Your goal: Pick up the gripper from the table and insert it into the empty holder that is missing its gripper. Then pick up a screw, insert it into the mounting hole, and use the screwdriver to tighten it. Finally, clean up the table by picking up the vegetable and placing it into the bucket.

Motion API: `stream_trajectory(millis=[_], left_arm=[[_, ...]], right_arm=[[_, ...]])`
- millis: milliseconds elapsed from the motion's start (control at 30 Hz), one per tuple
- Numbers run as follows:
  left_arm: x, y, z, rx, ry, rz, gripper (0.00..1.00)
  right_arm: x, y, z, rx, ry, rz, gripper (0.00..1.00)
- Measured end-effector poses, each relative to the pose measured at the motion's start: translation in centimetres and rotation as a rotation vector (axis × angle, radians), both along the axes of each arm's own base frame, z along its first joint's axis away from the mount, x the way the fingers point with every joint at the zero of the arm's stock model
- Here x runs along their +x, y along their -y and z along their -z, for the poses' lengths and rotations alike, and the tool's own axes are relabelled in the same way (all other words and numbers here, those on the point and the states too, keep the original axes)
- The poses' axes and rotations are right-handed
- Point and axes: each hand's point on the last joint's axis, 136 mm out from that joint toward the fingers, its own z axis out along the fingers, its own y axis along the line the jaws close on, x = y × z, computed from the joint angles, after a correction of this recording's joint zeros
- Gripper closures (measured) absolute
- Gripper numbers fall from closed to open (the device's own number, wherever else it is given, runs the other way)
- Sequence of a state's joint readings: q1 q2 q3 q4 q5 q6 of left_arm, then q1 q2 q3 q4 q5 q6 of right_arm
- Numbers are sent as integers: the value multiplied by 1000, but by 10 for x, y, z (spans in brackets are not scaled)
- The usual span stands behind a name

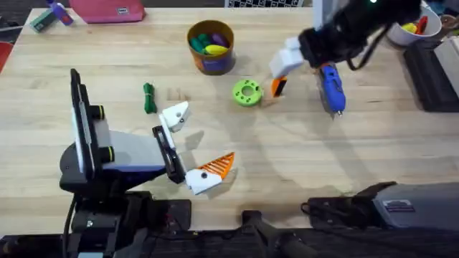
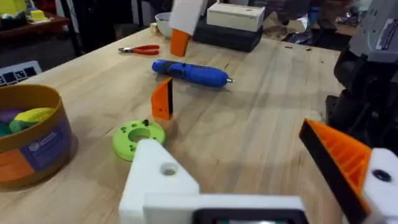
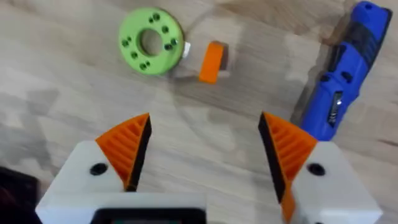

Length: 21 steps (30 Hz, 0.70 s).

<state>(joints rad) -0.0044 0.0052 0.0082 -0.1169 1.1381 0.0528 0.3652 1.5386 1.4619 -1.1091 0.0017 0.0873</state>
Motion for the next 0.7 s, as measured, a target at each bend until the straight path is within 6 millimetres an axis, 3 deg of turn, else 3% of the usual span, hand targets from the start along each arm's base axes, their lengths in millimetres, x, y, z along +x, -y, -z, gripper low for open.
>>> stream_trajectory(millis=[167,333,700], left_arm=[[0,0,0,0,0,0,15],[0,0,0,0,0,1,15],[0,0,0,0,0,2,15]], right_arm=[[7,-8,0,31,-58,160,7],[11,-10,16,23,-117,233,7],[14,-7,44,-52,-180,164,9]])
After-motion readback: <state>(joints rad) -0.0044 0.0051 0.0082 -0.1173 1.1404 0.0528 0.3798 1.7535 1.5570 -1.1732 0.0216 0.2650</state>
